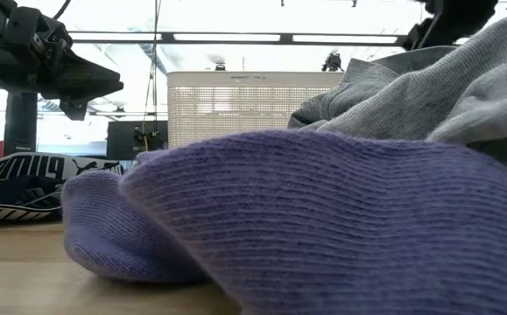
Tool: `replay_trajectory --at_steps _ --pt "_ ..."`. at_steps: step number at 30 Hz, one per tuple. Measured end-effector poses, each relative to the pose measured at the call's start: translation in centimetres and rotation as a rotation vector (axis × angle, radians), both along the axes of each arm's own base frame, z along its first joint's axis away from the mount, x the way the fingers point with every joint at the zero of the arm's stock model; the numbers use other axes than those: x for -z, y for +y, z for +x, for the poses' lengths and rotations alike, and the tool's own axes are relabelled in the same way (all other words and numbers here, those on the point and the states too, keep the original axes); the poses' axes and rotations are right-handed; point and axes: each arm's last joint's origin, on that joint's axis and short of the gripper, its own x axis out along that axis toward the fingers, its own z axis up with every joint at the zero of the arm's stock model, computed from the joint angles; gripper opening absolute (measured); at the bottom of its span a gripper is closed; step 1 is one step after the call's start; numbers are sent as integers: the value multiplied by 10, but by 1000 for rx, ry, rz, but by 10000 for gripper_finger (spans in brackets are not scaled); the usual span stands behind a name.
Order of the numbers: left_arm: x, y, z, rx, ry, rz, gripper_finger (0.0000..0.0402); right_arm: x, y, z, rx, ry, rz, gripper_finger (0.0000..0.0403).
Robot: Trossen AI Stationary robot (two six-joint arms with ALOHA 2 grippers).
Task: Sort clothes
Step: Put the blue shorts into the white laundry bin
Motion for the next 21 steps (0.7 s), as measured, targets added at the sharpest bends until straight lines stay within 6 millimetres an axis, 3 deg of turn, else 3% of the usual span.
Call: replay_trajectory --at_steps 12,21 --pt "0 0 0 0 0 0 108 42 11 36 84 213 53 153" --pt "0 0 0 0 0 0 108 57 19 53 134 238 164 153"
